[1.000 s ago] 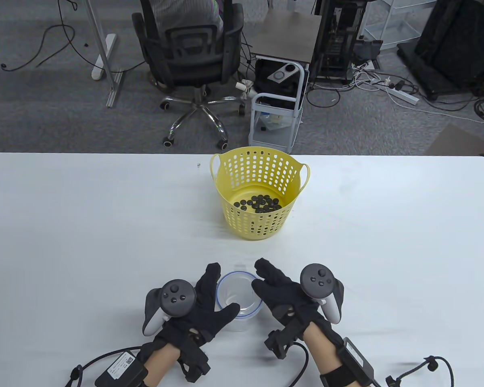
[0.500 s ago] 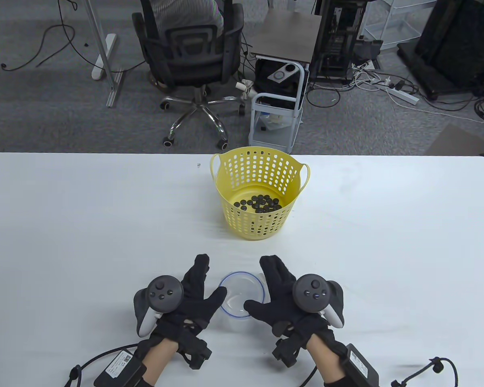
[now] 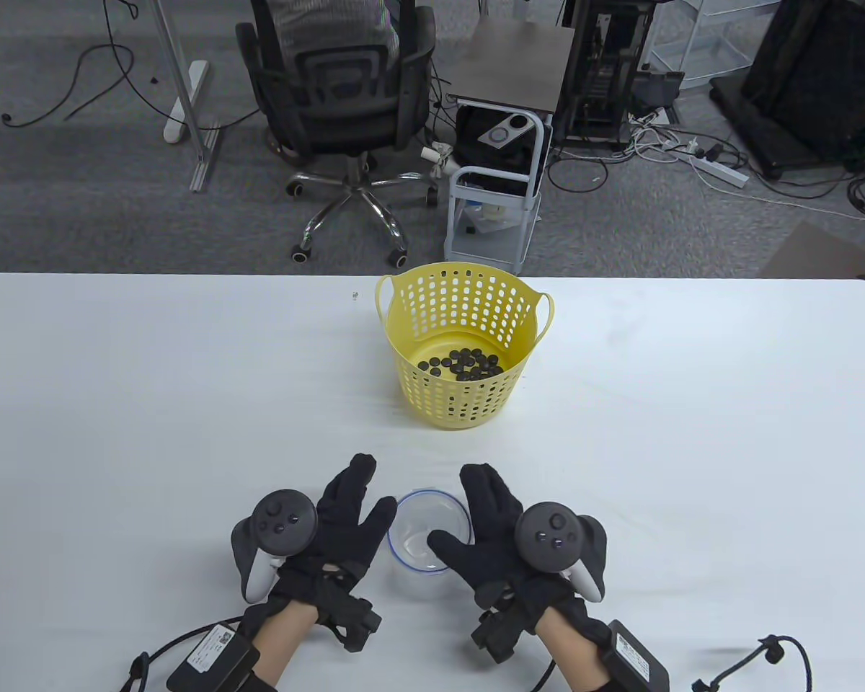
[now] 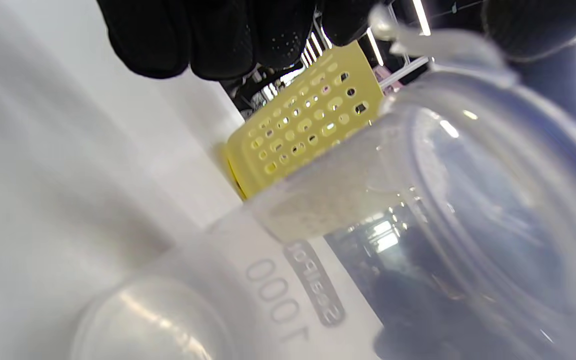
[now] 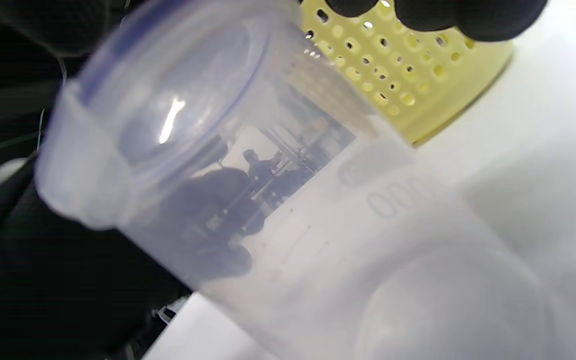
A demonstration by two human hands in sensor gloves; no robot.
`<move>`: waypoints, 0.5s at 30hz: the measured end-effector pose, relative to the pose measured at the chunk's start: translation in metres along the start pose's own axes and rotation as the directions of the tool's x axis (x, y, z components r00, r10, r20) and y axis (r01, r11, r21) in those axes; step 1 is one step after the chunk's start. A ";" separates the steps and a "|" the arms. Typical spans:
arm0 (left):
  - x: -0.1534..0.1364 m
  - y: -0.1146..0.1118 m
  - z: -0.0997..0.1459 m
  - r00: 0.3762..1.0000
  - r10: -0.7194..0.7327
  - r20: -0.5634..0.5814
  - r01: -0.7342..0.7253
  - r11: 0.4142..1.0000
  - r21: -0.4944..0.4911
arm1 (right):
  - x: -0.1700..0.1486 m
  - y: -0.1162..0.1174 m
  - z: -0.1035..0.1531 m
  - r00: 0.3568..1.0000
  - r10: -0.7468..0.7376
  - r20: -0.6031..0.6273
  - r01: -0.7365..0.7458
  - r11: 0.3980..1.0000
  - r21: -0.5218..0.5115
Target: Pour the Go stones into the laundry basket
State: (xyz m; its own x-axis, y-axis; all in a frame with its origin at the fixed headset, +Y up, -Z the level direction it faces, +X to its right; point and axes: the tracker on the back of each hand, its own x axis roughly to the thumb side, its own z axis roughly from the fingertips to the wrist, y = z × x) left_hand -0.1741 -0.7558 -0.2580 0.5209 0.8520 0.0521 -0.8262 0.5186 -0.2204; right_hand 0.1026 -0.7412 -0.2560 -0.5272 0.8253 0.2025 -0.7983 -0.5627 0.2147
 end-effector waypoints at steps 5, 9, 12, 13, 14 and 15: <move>0.003 -0.011 0.005 1.000 -0.014 -0.017 0.012 0.996 -0.092 | -0.019 0.000 -0.007 0.995 -0.088 -0.048 0.090 0.996 0.026; -0.003 -0.018 0.002 0.999 -0.016 -0.032 0.011 0.992 -0.127 | -0.026 0.008 -0.010 0.994 -0.089 -0.058 0.093 0.993 0.076; -0.009 -0.023 -0.002 0.999 -0.006 -0.037 0.000 0.987 -0.160 | -0.029 0.012 -0.011 0.992 -0.115 -0.050 0.119 0.988 0.099; -0.011 -0.024 -0.003 0.999 -0.002 -0.036 -0.004 0.985 -0.172 | -0.029 0.013 -0.011 0.991 -0.123 -0.052 0.128 0.986 0.107; -0.012 -0.026 -0.004 0.999 -0.005 -0.034 -0.002 0.983 -0.183 | -0.030 0.015 -0.012 0.990 -0.135 -0.051 0.140 0.982 0.125; -0.014 -0.028 -0.005 0.999 -0.003 -0.037 -0.004 0.980 -0.197 | -0.031 0.016 -0.012 0.988 -0.147 -0.049 0.152 0.978 0.141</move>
State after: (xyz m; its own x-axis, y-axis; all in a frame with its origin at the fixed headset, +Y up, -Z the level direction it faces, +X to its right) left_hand -0.1571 -0.7823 -0.2570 0.5312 0.8471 0.0170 -0.7698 0.4909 -0.4080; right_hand 0.1024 -0.7751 -0.2705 -0.4181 0.9002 0.1221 -0.8201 -0.4318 0.3755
